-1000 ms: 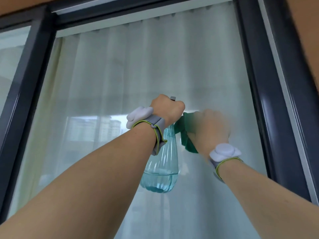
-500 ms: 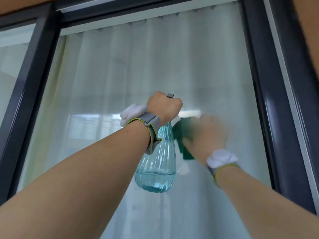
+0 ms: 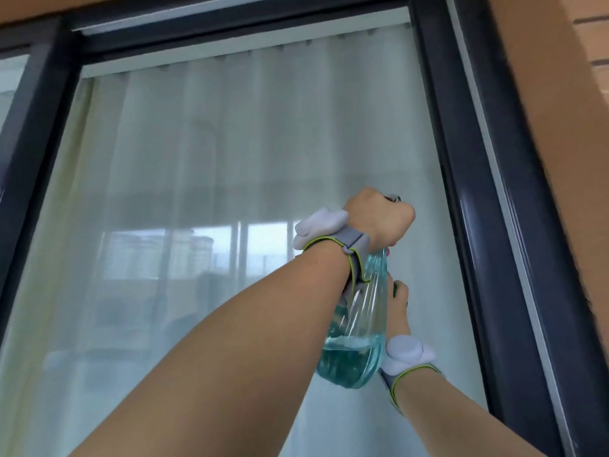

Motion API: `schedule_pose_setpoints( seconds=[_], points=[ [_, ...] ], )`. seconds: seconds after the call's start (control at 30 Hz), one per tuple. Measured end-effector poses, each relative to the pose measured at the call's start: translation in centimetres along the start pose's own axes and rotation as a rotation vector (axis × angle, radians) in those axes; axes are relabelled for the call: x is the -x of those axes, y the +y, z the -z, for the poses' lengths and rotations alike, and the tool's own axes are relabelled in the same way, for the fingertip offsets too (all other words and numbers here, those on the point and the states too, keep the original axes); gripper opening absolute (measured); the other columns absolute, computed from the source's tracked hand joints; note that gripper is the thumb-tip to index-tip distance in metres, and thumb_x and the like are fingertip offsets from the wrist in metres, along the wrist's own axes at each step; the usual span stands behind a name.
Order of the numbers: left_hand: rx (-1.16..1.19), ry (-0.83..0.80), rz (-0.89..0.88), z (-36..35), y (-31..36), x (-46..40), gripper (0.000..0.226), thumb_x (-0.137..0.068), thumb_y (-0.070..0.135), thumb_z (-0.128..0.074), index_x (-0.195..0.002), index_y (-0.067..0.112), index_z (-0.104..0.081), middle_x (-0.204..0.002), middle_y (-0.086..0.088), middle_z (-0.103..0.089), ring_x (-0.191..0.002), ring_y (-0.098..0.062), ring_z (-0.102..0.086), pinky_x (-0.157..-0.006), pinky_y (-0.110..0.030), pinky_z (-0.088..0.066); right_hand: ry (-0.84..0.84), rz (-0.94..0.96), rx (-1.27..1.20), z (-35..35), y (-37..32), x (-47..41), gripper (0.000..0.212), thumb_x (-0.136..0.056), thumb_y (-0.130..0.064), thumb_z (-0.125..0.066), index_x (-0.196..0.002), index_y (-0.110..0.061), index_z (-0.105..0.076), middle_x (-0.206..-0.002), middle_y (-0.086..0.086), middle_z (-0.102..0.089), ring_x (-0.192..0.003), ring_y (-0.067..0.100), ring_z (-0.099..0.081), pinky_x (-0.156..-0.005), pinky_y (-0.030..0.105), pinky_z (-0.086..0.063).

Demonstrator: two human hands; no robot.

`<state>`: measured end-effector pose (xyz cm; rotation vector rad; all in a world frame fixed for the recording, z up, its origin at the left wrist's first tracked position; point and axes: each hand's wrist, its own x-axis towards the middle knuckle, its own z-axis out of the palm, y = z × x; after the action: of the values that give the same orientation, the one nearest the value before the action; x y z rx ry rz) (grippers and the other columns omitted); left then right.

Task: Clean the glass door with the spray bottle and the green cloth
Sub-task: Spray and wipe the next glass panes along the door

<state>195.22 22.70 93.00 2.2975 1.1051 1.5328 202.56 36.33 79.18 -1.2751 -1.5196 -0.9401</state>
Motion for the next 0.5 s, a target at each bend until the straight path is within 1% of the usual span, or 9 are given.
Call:
schedule_pose_setpoints(
  seconds=[0.03, 0.07, 0.1, 0.17, 0.23, 0.27, 0.33, 0.4, 0.5],
  points=[
    [-0.017, 0.013, -0.006, 0.0, 0.0, 0.0, 0.021, -0.086, 0.010, -0.049, -0.065, 0.011, -0.047, -0.069, -0.014, -0.064, -0.062, -0.033, -0.065, -0.062, -0.027, -0.042, 0.070, -0.034, -0.004, 1.0, -0.6, 0.4, 0.018, -0.099, -0.033, -0.032, -0.105, -0.041, -0.048, -0.101, -0.008, -0.041, -0.076, 0.003, -0.034, -0.066, 0.015, -0.032],
    [-0.032, 0.017, -0.008, -0.1, 0.0, 0.0, 0.022, -0.086, 0.011, -0.050, -0.064, 0.011, -0.046, -0.072, -0.014, -0.063, -0.066, -0.034, -0.066, -0.063, -0.028, -0.041, 0.113, 0.035, 0.079, 2.3, -0.8, 0.5, 0.018, -0.093, -0.028, -0.042, -0.105, -0.035, -0.054, -0.103, -0.004, -0.044, -0.081, 0.006, -0.038, -0.068, 0.020, -0.033],
    [-0.040, 0.018, -0.002, -0.2, -0.1, -0.1, 0.022, -0.087, 0.011, -0.050, -0.065, 0.011, -0.046, -0.075, -0.015, -0.064, -0.069, -0.035, -0.065, -0.065, -0.029, -0.042, 0.129, 0.045, 0.099, 2.9, -0.9, 0.4, 0.022, -0.083, -0.027, -0.049, -0.102, -0.026, -0.061, -0.104, 0.001, -0.046, -0.087, 0.015, -0.042, -0.072, 0.028, -0.035],
    [-0.017, 0.025, 0.019, 0.1, -0.4, -0.4, 0.018, -0.086, 0.013, -0.050, -0.069, 0.010, -0.051, -0.085, -0.019, -0.071, -0.070, -0.034, -0.063, -0.066, -0.030, -0.044, 0.243, 0.154, 0.166, 2.2, 0.3, -0.1, 0.030, -0.071, -0.033, -0.050, -0.093, -0.017, -0.064, -0.103, 0.005, -0.047, -0.093, 0.029, -0.045, -0.074, 0.039, -0.037],
    [0.038, 0.080, 0.040, 0.9, -0.7, -0.6, 0.012, -0.081, 0.018, -0.051, -0.076, 0.008, -0.058, -0.094, -0.022, -0.074, -0.074, -0.035, -0.068, -0.065, -0.029, -0.045, 0.283, 0.172, 0.107, 3.1, 0.9, -0.7, 0.034, -0.066, -0.026, -0.057, -0.098, -0.013, -0.058, -0.103, 0.007, -0.049, -0.089, 0.031, -0.049, -0.069, 0.040, -0.039],
    [0.065, 0.111, 0.051, 1.4, -0.8, -0.8, 0.018, -0.075, 0.022, -0.051, -0.079, 0.007, -0.060, -0.095, -0.022, -0.074, -0.080, -0.037, -0.071, -0.066, -0.031, -0.047, 0.335, 0.174, 0.131, 3.9, 0.9, -1.0, 0.037, -0.066, -0.021, -0.054, -0.103, -0.013, -0.054, -0.103, 0.008, -0.052, -0.088, 0.032, -0.051, -0.068, 0.040, -0.040],
    [0.103, 0.150, 0.068, 2.1, -1.1, -1.1, 0.034, -0.063, 0.026, -0.047, -0.085, 0.006, -0.062, -0.095, -0.022, -0.074, -0.091, -0.041, -0.074, -0.074, -0.037, -0.055, 0.377, 0.187, 0.139, 5.4, 2.0, -2.3, 0.042, -0.069, -0.026, -0.045, -0.109, -0.014, -0.052, -0.103, 0.011, -0.058, -0.090, 0.034, -0.052, -0.069, 0.041, -0.038],
    [0.124, 0.160, 0.067, 2.6, -1.4, -1.3, 0.037, -0.059, 0.026, -0.045, -0.086, 0.006, -0.062, -0.096, -0.022, -0.073, -0.095, -0.043, -0.073, -0.082, -0.045, -0.060, 0.317, 0.106, 0.149, 6.4, 3.4, -4.0, 0.050, -0.068, -0.038, -0.062, -0.112, -0.015, -0.055, -0.107, 0.012, -0.057, -0.094, 0.032, -0.045, -0.072, 0.041, -0.035],
    [0.123, 0.176, 0.056, 3.0, -2.0, -1.2, 0.029, -0.058, 0.025, -0.046, -0.078, 0.007, -0.057, -0.097, -0.023, -0.072, -0.093, -0.042, -0.073, -0.076, -0.043, -0.060, 0.307, -0.015, 0.207, 7.6, 5.1, -7.2, 0.054, -0.068, -0.040, -0.073, -0.112, -0.014, -0.055, -0.107, 0.014, -0.052, -0.093, 0.032, -0.040, -0.072, 0.042, -0.032]
  ],
)
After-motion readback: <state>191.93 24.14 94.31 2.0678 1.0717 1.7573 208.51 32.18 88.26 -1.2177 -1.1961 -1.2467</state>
